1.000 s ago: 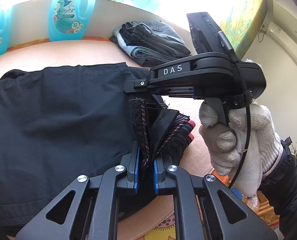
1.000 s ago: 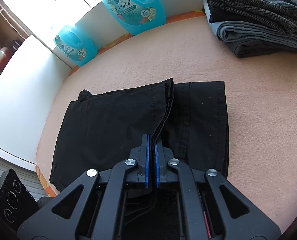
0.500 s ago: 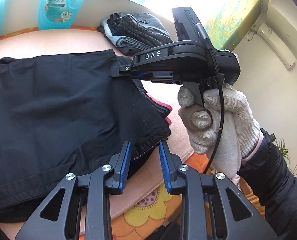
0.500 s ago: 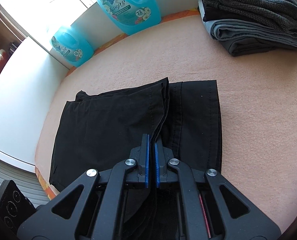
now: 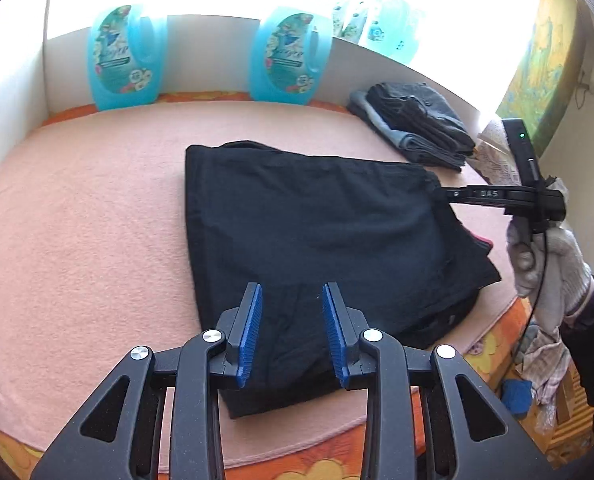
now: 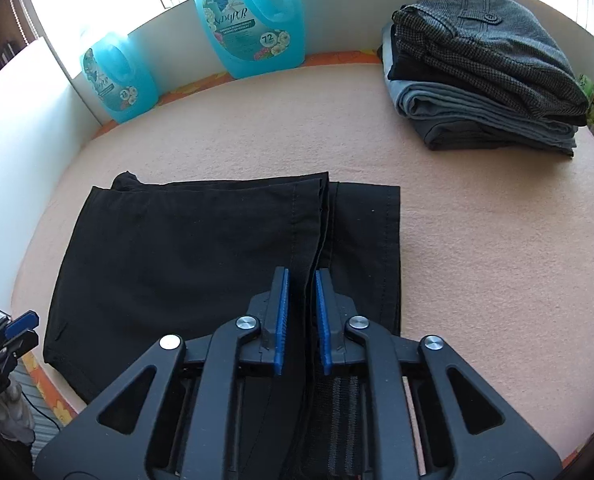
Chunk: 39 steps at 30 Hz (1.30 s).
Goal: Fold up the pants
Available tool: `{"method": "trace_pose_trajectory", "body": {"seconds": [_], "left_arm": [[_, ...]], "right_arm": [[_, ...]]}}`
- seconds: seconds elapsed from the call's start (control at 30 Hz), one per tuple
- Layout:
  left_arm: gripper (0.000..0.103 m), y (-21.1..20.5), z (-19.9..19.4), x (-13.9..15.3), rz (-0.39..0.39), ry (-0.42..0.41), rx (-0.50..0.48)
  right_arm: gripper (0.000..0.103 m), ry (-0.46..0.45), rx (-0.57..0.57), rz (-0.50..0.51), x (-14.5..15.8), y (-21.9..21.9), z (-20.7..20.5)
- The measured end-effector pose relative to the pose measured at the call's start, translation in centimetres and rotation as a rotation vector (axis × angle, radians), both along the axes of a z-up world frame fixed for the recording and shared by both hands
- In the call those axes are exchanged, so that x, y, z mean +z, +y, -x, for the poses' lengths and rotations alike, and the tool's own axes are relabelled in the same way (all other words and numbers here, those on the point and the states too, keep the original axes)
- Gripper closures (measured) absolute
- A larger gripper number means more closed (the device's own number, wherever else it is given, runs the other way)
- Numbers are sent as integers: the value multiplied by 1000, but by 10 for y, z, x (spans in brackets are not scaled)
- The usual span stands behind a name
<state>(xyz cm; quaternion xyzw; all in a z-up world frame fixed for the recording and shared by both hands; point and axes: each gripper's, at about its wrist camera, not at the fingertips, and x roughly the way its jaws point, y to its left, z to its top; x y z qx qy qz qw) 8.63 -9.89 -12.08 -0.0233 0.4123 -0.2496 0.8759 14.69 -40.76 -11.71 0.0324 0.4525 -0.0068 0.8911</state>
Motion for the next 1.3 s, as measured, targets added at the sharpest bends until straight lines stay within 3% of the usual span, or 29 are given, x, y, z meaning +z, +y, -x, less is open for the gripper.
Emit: {"method": "trace_pose_trajectory", "body": {"seconds": [0.07,0.17,0.23,0.33,0.43,0.53,0.7,0.8,1.1,1.3], "left_arm": [[73,8,-4,-10,-12,11,9],[73,9,-7,-23,-28,19,10],[73,8,-10,-29,-38,30,7],[73,4,-6,-30,-73,-2,-5],[73,4,-4,-32,-85,-22,-12],[73,8,-5,-31,-65,-16,-4],[72,25,-3,-26,-1,2,40],[62,41,-1,-24,44,-1,76],[62,68,-3,-35,197,80,117],[61,70,-9,-40,270,103,133]], "right_arm": [[63,-53,-15,27,14,3,5],[60,-94,44,-64,32,18,10],[58,-91,103,-62,33,39,8],[57,-49,189,-29,13,75,9],[57,-18,204,-7,-8,94,1],[57,61,192,-81,-32,99,-10],[56,118,188,-32,-50,112,-17],[56,117,210,-39,-40,128,-20],[53,110,362,-11,-12,221,-38],[51,247,394,-34,-37,271,-71]]}}
